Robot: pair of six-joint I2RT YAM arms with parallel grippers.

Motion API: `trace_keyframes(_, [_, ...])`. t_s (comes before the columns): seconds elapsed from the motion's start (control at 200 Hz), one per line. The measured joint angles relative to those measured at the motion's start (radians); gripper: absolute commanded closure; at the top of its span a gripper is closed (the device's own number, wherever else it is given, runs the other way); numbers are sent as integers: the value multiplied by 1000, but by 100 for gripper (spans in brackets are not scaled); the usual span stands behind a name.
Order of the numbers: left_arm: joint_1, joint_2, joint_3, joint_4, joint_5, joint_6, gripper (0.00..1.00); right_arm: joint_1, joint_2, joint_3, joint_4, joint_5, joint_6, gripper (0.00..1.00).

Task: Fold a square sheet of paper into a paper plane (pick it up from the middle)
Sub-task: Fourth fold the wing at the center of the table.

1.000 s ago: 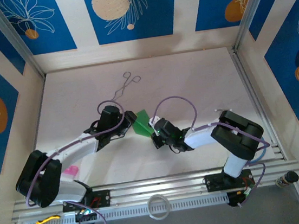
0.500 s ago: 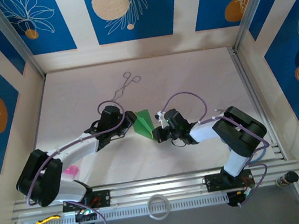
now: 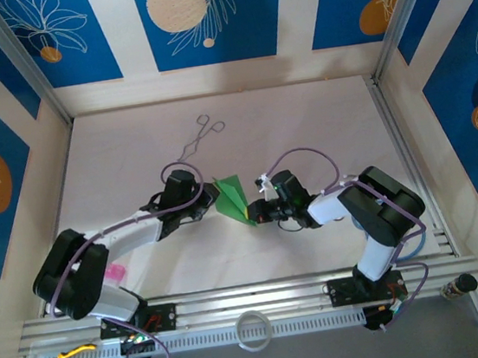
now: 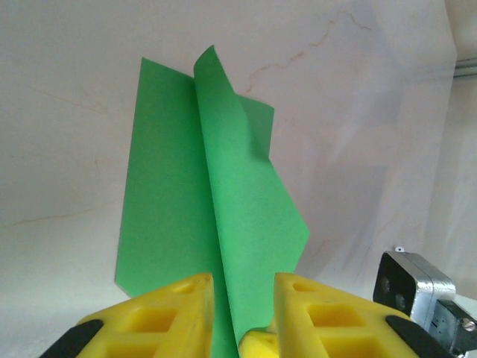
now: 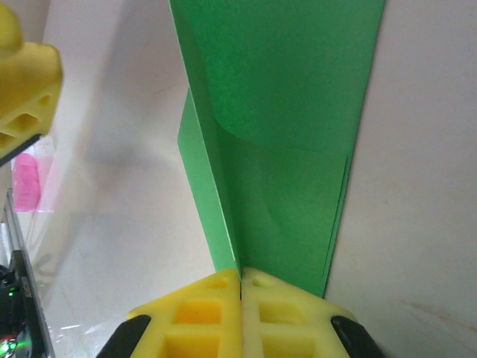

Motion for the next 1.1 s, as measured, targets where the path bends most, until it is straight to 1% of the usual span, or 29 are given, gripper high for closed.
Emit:
trace_keyframes(0.21, [0, 76, 2, 29, 53, 19, 82, -20, 8, -17, 26, -41, 37, 97])
trace_keyframes(0.4, [0, 146, 19, 54, 92, 22, 85, -23, 9, -18, 26, -44, 52, 98])
trace_keyframes(0.73, [0, 230, 39, 92, 116, 22, 90, -23, 9, -31, 32, -44, 70, 98])
trace_keyframes(1.101, [0, 235, -29, 177, 116, -12, 94, -23, 10, -50, 59, -40, 102, 98])
